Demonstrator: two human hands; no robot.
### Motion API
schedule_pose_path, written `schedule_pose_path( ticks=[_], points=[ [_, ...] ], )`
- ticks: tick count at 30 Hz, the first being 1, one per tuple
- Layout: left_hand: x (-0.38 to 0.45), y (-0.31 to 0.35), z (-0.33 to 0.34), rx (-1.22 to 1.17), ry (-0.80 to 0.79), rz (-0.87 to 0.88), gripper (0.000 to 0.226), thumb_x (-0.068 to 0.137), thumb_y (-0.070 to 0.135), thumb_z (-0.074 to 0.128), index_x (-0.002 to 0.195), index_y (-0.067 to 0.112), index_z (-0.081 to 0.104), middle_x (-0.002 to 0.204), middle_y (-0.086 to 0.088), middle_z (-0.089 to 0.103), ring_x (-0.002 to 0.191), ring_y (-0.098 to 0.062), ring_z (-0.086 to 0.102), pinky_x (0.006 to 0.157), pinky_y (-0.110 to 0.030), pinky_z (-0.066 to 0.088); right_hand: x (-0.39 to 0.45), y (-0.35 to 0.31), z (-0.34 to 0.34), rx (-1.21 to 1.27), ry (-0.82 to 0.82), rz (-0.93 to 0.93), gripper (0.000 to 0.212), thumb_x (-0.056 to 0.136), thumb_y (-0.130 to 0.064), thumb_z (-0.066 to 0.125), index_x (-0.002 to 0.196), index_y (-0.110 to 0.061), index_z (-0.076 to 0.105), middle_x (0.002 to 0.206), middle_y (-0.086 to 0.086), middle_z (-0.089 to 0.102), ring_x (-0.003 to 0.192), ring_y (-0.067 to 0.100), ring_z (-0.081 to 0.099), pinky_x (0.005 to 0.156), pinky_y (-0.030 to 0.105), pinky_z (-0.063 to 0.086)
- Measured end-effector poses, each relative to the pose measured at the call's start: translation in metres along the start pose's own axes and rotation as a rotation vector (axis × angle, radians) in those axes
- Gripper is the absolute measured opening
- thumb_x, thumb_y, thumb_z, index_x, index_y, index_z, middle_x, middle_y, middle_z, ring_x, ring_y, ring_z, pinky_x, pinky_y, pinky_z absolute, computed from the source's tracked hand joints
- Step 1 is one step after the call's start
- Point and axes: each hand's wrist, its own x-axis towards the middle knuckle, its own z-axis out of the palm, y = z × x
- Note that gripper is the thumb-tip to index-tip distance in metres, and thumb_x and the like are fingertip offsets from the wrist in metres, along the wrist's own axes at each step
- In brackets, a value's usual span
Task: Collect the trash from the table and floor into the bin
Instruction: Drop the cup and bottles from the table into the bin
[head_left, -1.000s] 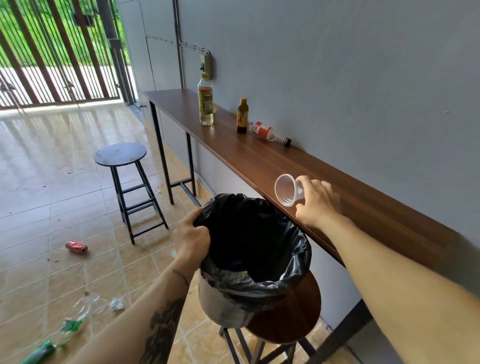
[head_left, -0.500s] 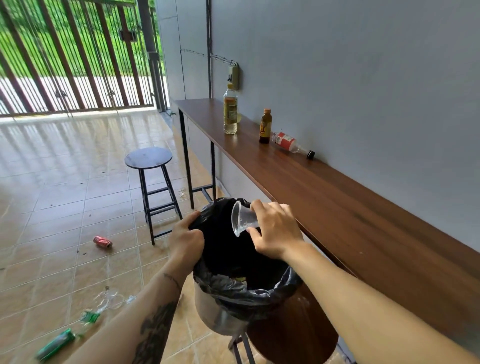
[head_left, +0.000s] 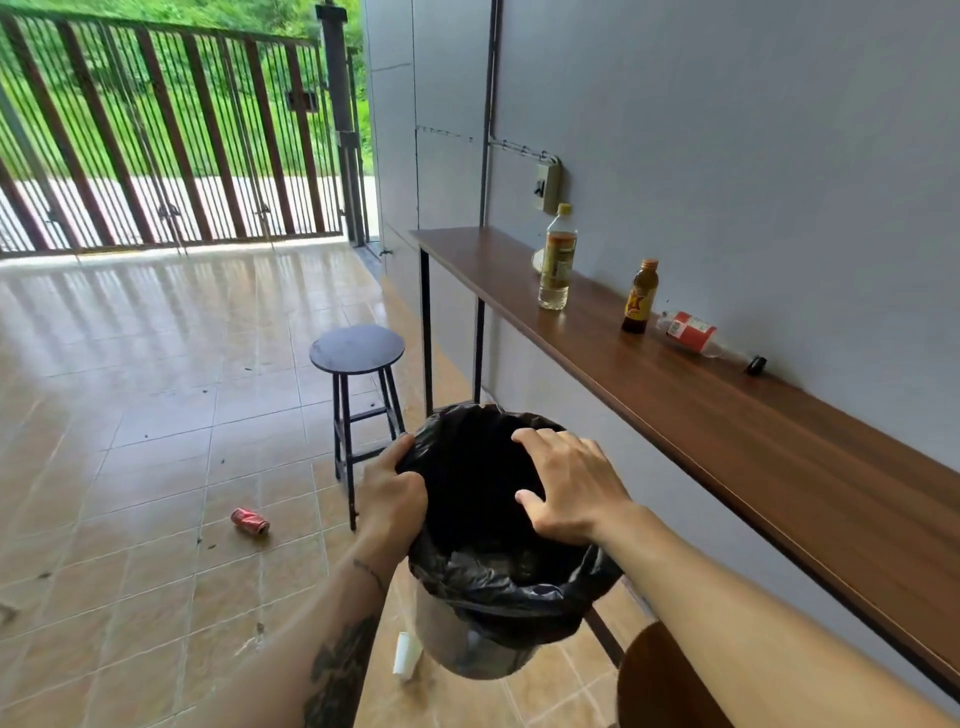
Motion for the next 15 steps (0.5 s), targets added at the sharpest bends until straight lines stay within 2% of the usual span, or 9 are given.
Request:
schedule_pose_path(
  ticks=[2, 5, 8, 11, 15],
  points=[
    [0.027, 0.006, -0.010, 0.015, -0.011, 0.007, 0.074, 0.070, 0.001, 0.040, 0.135, 0.032, 0.059, 0.124, 0.002, 0.065, 0.107, -0.020, 0.061, 0.093, -0.040, 0.055, 0.024, -0.004, -0.003, -0.001, 0.017, 0.040, 0.071, 0.080, -0.046, 0.059, 0.143, -0.025, 0.035, 0.140, 0.001, 0.052, 0.128, 0.027, 0.047, 0.108, 0.046, 0.036],
    [0.057, 0.020, -0.015, 0.026, -0.023, 0.038, 0.069, 0.075, -0.003, 0.041, 0.134, 0.028, 0.060, 0.118, 0.003, 0.064, 0.104, -0.020, 0.059, 0.091, -0.035, 0.052, 0.047, -0.002, -0.009, -0.001, 0.041, 0.111, 0.072, 0.082, -0.046, 0.060, 0.145, -0.025, 0.034, 0.143, 0.001, 0.049, 0.130, 0.026, 0.045, 0.108, 0.045, 0.036],
    [0.081, 0.031, -0.015, 0.040, -0.016, 0.057, 0.070, 0.075, -0.006, 0.040, 0.135, 0.024, 0.060, 0.121, -0.003, 0.064, 0.111, -0.025, 0.057, 0.100, -0.038, 0.048, 0.059, 0.007, -0.016, 0.003, 0.050, 0.179, 0.070, 0.082, -0.045, 0.059, 0.145, -0.025, 0.035, 0.144, 0.000, 0.047, 0.132, 0.026, 0.043, 0.108, 0.044, 0.035],
    [0.102, 0.037, -0.006, 0.051, -0.029, 0.067, 0.068, 0.077, -0.008, 0.040, 0.134, 0.023, 0.061, 0.115, 0.001, 0.062, 0.114, -0.024, 0.055, 0.099, -0.033, 0.043, 0.069, 0.023, -0.026, -0.012, 0.063, 0.250, 0.070, 0.083, -0.044, 0.059, 0.145, -0.024, 0.035, 0.146, 0.001, 0.045, 0.133, 0.027, 0.042, 0.107, 0.045, 0.035],
    [0.123, 0.043, 0.014, 0.076, -0.058, 0.079, 0.070, 0.075, -0.006, 0.040, 0.135, 0.024, 0.061, 0.120, -0.005, 0.064, 0.116, -0.030, 0.057, 0.102, -0.042, 0.046, 0.079, 0.054, -0.041, -0.045, 0.087, 0.331, 0.069, 0.082, -0.043, 0.059, 0.145, -0.025, 0.034, 0.143, 0.001, 0.045, 0.130, 0.027, 0.043, 0.104, 0.044, 0.038]
  ],
)
